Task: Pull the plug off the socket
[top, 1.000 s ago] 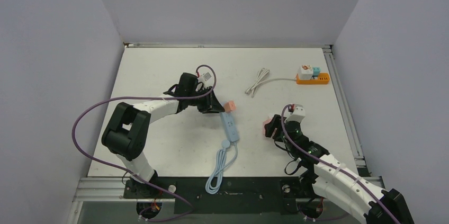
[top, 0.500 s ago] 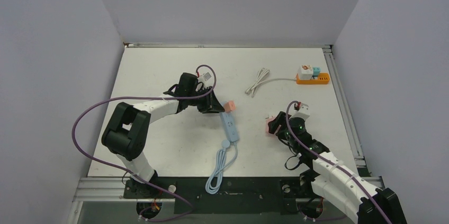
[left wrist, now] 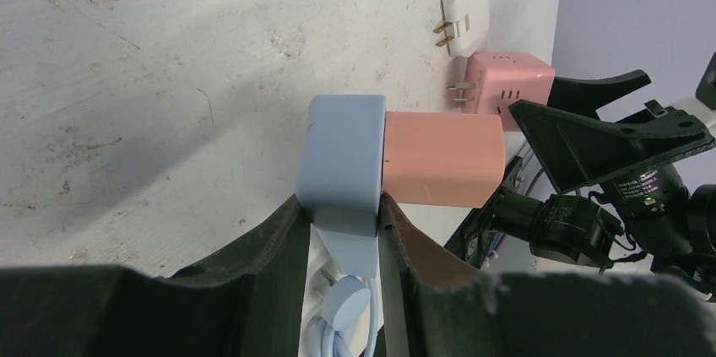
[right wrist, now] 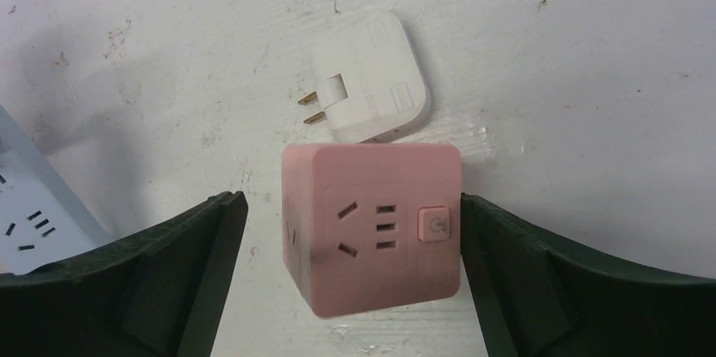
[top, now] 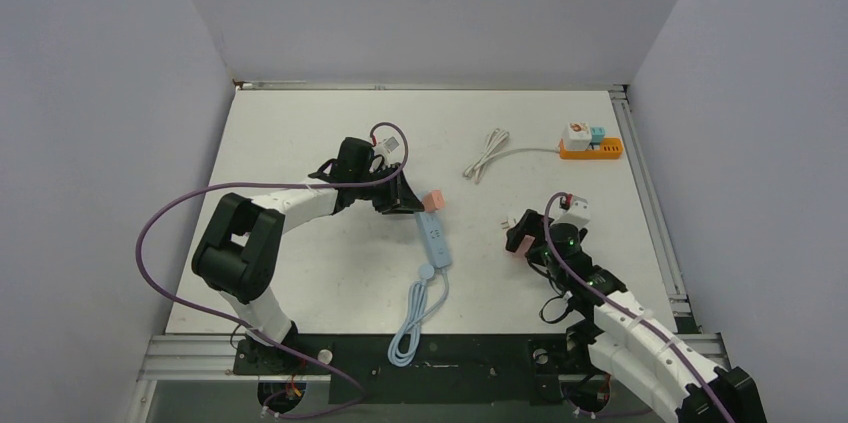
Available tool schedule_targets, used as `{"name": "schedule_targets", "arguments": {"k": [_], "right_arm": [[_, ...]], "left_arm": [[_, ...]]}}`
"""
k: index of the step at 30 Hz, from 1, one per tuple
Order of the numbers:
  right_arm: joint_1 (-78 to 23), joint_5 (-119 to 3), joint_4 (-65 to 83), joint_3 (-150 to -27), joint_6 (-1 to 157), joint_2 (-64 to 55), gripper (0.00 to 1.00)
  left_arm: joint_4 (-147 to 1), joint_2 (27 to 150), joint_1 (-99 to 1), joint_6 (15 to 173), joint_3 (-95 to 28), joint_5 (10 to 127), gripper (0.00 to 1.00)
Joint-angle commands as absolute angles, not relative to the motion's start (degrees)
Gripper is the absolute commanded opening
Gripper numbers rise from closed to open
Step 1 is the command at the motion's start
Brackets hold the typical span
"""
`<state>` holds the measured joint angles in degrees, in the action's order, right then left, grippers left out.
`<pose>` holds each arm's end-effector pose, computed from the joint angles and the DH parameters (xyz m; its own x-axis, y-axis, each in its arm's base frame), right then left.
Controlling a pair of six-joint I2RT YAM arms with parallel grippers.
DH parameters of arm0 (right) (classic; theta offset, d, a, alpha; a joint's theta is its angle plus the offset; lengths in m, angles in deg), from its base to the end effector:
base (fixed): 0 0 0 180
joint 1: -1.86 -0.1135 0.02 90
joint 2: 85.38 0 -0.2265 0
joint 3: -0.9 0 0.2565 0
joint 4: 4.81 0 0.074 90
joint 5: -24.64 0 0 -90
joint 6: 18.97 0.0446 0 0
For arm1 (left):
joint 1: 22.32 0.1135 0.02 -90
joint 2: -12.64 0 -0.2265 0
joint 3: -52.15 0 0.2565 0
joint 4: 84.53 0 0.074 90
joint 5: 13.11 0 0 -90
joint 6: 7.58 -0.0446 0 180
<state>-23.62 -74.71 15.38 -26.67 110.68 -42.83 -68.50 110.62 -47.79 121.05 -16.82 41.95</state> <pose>0.1813 0.0784 0.1324 -0.5947 0.4140 -0.6891 0.0973 0.8879 0.4496 0.3085 -0.1752 0.1352 -0.9472 -0.1157 -0.2990 0.1620 0.6322 -0.7577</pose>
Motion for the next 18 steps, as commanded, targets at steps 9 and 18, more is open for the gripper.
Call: {"name": "schedule_targets", "arguments": {"k": [9,18], "right_arm": [[-23.3,-81.7,10.3,-33.7,103.7,-45.7,0.9],[-23.9,-58.1,-5.6,-39.2,93.3,-35.6,0.92]], "left_arm": [[-67.7,110.3,-48.1,118.7,-17.9,42.3,0.0],[-68.0,111.0,-48.1,118.5,-18.1,42.4,0.0]]}}
